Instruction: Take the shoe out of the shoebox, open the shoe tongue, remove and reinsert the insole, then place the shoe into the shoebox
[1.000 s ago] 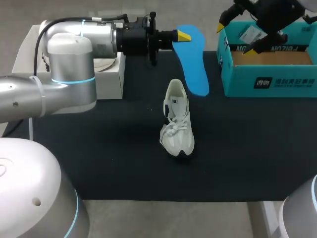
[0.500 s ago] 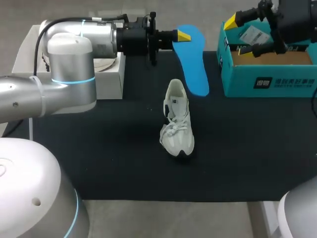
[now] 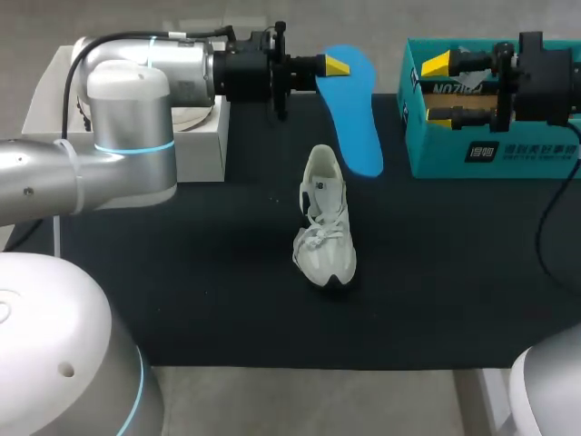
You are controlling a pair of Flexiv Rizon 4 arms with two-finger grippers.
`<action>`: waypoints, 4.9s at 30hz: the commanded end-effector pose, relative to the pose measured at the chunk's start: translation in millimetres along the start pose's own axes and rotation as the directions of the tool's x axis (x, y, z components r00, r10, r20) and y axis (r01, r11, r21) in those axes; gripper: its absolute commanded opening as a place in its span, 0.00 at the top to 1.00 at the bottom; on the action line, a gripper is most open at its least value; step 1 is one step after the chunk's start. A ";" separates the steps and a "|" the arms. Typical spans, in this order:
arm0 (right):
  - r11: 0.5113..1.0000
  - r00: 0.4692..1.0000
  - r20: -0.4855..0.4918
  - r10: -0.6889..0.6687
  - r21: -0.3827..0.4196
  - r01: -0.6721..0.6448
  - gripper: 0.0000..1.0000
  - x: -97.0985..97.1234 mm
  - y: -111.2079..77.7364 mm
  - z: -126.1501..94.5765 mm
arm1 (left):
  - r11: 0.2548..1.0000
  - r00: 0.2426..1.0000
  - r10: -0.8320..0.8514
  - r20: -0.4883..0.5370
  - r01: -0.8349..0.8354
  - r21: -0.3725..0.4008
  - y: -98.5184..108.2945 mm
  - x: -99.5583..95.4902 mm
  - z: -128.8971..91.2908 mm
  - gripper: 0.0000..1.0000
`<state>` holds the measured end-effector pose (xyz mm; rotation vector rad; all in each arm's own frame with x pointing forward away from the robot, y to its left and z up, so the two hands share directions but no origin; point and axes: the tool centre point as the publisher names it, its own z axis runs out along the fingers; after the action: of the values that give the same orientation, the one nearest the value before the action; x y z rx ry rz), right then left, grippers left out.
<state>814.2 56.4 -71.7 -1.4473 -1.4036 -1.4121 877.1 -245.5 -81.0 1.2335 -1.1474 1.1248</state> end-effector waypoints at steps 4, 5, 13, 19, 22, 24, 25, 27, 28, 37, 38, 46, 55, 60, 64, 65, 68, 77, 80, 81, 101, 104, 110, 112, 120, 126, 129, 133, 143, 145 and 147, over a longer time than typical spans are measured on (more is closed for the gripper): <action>0.984 0.964 -0.260 0.047 0.175 0.000 0.00 -8.0 19.5 3.3 | 1.000 1.000 0.000 0.003 0.000 0.003 1.2 0.2 -0.1 1.00; 0.982 0.969 -0.242 0.045 0.187 0.001 0.00 -7.8 21.2 2.8 | 1.000 1.000 0.000 0.003 0.000 0.003 1.2 0.2 -0.1 1.00; 0.978 0.986 -0.162 0.027 0.207 0.007 0.00 -6.9 33.5 -4.4 | 1.000 1.000 0.000 0.003 0.000 0.003 1.2 0.2 -0.1 1.00; 0.981 0.981 -0.190 0.041 0.193 -0.004 0.00 -10.7 36.0 -4.3 | 1.000 1.000 0.000 0.003 0.000 0.003 1.2 0.2 -0.1 1.00; 0.981 0.981 -0.190 0.041 0.193 -0.004 0.00 -10.7 36.0 -4.3 | 1.000 1.000 0.000 0.003 0.000 0.003 1.2 0.2 -0.1 1.00; 0.981 0.981 -0.190 0.041 0.193 -0.004 0.00 -10.7 36.0 -4.3 | 1.000 1.000 0.000 0.003 0.000 0.003 1.2 0.2 -0.1 1.00; 0.981 0.981 -0.190 0.041 0.193 -0.004 0.00 -10.7 36.0 -4.3 | 1.000 1.000 0.000 0.003 0.000 0.003 1.2 0.2 -0.1 1.00; 0.981 0.981 -0.190 0.041 0.193 -0.004 0.00 -10.7 36.0 -4.3 | 1.000 1.000 0.000 0.003 0.000 0.003 1.2 0.2 -0.1 1.00; 0.981 0.981 -0.190 0.041 0.193 -0.004 0.00 -10.7 36.0 -4.3 | 0.984 0.983 0.174 0.061 -0.176 0.025 -0.1 -2.1 1.2 1.00; 0.981 0.981 -0.190 0.041 0.193 -0.004 0.00 -10.7 36.0 -4.3 | 0.425 0.438 0.895 0.089 -0.895 0.133 -3.0 0.0 6.5 1.00; 0.981 0.981 -0.190 0.041 0.193 -0.004 0.00 -10.7 36.0 -4.3 | 0.268 0.288 0.950 0.121 -0.950 0.161 -2.6 2.3 6.7 1.00; 0.981 0.981 -0.190 0.041 0.193 -0.004 0.00 -10.7 36.0 -4.3 | 0.149 0.176 0.972 0.154 -0.973 0.176 -2.3 3.6 6.4 1.00; 0.981 0.981 -0.190 0.041 0.193 -0.004 0.00 -10.7 36.0 -4.3 | -0.037 -0.016 0.993 0.114 -0.982 0.187 -3.3 -0.7 7.2 1.00; 0.981 0.981 -0.190 0.041 0.193 -0.004 0.00 -10.7 36.0 -4.3 | -0.395 -0.418 0.909 -0.002 -0.860 0.323 -9.7 -8.4 8.0 1.00; 0.981 0.981 -0.190 0.041 0.193 -0.004 0.00 -10.7 36.0 -4.3 | -0.474 -0.529 0.846 -0.070 -0.805 0.356 -18.2 -10.5 4.4 1.00; 0.981 0.981 -0.190 0.041 0.193 -0.004 0.00 -10.7 36.0 -4.3 | -0.493 -0.554 0.829 -0.075 -0.788 0.368 -20.0 -9.5 4.2 1.00; 0.981 0.981 -0.190 0.041 0.193 -0.004 0.00 -10.7 36.0 -4.3 | -0.551 -0.633 0.766 -0.115 -0.738 0.390 -20.6 -3.3 3.5 1.00; 0.981 0.981 -0.190 0.041 0.193 -0.004 0.00 -10.7 36.0 -4.3 | -0.704 -0.814 0.524 -0.251 -0.580 0.411 -17.5 4.3 -0.6 1.00; 0.981 0.981 -0.190 0.041 0.193 -0.004 0.00 -10.7 36.0 -4.3 | -0.748 -0.856 0.435 -0.280 -0.516 0.417 -15.5 3.2 -1.8 1.00; 0.981 0.981 -0.190 0.041 0.193 -0.004 0.00 -10.7 36.0 -4.3 | -0.759 -0.869 0.406 -0.282 -0.492 0.426 -15.5 3.2 -1.8 1.00; 0.981 0.981 -0.190 0.041 0.193 -0.004 0.00 -10.7 36.0 -4.3 | -0.918 -0.946 -0.088 -0.312 -0.045 0.395 -6.6 8.8 -0.5 1.00; 0.981 0.981 -0.190 0.041 0.193 -0.004 0.00 -10.7 36.0 -4.3 | -0.955 -0.949 -0.111 -0.294 0.021 0.295 -7.0 4.3 -0.1 1.00; 0.981 0.981 -0.190 0.041 0.193 -0.004 0.00 -10.7 36.0 -4.3 | -0.996 -0.979 -0.080 -0.185 0.073 0.044 -9.0 -7.0 -2.7 1.00; 0.981 0.981 -0.190 0.041 0.193 -0.004 0.00 -10.7 36.0 -4.3 | -0.996 -0.984 -0.080 -0.160 0.084 -0.017 -10.3 -10.3 -2.0 1.00; 0.981 0.981 -0.190 0.041 0.193 -0.004 0.00 -10.7 36.0 -4.3 | -0.981 -0.986 -0.154 -0.068 0.161 -0.110 -10.7 -11.9 4.8 1.00; 0.981 0.981 -0.190 0.041 0.193 -0.004 0.00 -10.7 36.0 -4.3 | -0.981 -0.986 -0.154 -0.068 0.161 -0.110 -10.7 -11.9 4.8 1.00; 0.981 0.981 -0.190 0.041 0.193 -0.004 0.00 -10.7 36.0 -4.3 | -0.981 -0.986 -0.154 -0.068 0.161 -0.110 -10.7 -11.9 4.8 1.00; 0.981 0.981 -0.190 0.041 0.193 -0.004 0.00 -10.7 36.0 -4.3 | -0.981 -0.990 -0.119 -0.074 0.128 -0.146 -15.0 -15.5 4.0 1.00; 0.981 0.979 -0.200 0.036 0.196 0.004 0.00 -10.5 34.4 2.5 | -0.962 -0.993 0.114 -0.016 -0.107 -0.250 -13.3 -12.1 10.1 1.00; 0.981 0.979 -0.202 0.034 0.196 0.007 0.00 -10.0 34.9 4.6 | -0.965 -0.996 0.082 -0.022 -0.074 -0.251 -12.8 -10.9 11.9 1.00; 0.981 0.979 -0.203 0.030 0.196 0.010 0.00 -9.5 37.5 8.2 | -0.967 -0.999 0.047 -0.022 -0.040 -0.250 -11.6 -8.7 15.2 1.00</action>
<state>849.2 48.9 -73.4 -1.1495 -1.3581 -1.3369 891.3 -255.9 -89.9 1.0612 1.4144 -1.1924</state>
